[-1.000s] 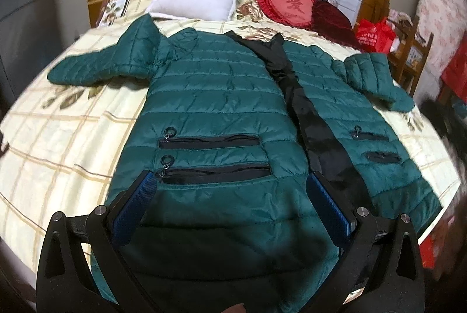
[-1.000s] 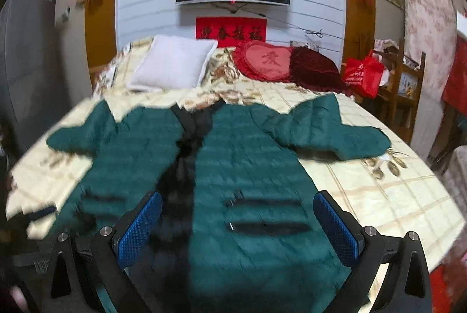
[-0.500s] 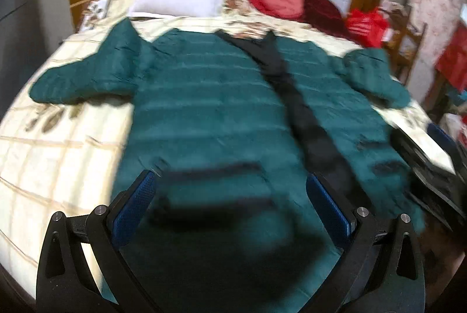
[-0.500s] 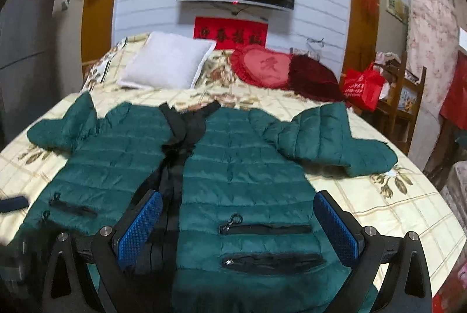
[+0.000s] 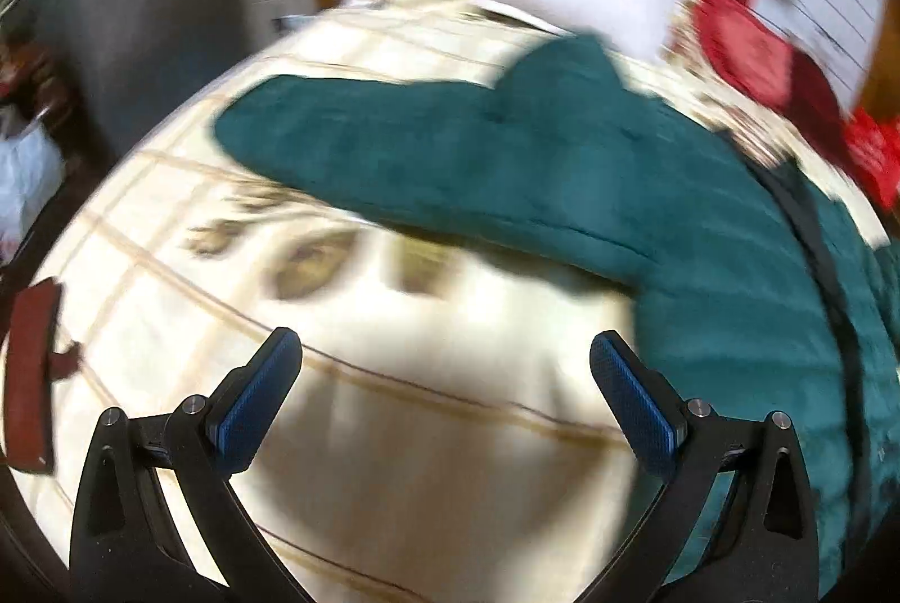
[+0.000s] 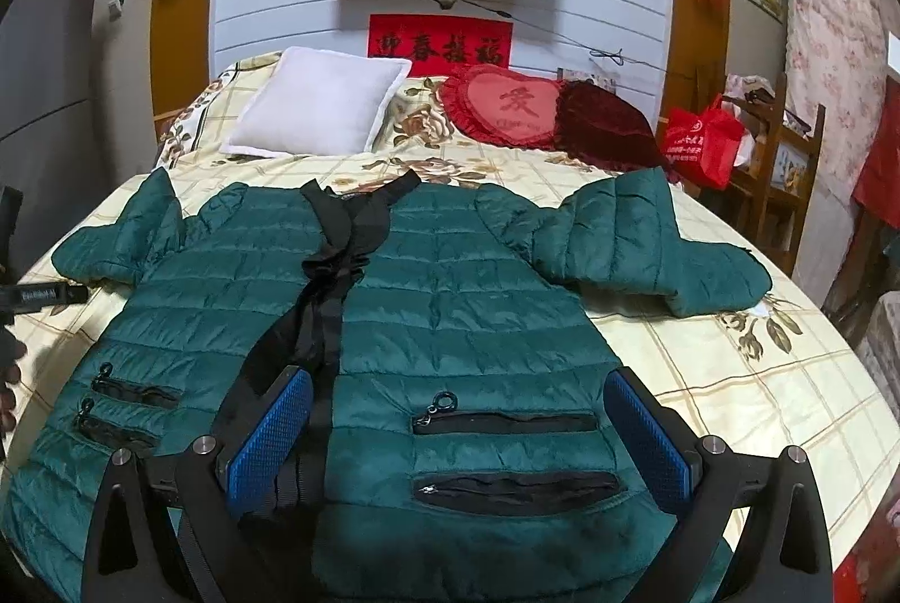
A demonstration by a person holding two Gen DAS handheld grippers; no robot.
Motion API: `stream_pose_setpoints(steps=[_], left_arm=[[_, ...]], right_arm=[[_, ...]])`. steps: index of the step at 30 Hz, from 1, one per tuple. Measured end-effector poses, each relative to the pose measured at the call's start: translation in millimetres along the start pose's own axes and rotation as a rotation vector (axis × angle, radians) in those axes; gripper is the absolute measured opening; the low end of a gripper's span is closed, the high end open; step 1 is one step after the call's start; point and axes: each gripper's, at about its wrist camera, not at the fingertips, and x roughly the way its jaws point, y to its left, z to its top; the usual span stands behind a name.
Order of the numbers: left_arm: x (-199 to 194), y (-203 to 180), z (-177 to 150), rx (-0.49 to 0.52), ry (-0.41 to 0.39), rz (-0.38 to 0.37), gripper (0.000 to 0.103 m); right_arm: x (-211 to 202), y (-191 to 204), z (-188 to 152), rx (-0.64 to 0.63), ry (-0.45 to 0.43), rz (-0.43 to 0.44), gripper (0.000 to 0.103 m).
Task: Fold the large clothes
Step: 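Move the left tool to the sleeve cuff nearest it and close on it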
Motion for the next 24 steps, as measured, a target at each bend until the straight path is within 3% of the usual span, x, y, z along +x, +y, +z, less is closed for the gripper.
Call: stream_pose_setpoints(steps=[4,10,15,24], left_arm=[[14.6,68.7,28.7,-0.120,-0.041,0.034,0.103],[54.2,131.4,72.2,-0.187,-0.025,0.085,0.103],[102.2,155.8,101.7,-0.223,0.057,0.121,0.103],[146.2,175.3,129.6,-0.268,0.042,0.058,0.103]], right_arm=[[0.0,7.4,1.9,-0.014,-0.004,0.018,0.103],[8.1,20.9,2.6,-0.048,0.026,0.031,0.103],[12.9,25.3,2.8,-0.071,0.038,0.040,0.103],[26.6,30.2,6.8,-0.096,0.066,0.036,0.103]])
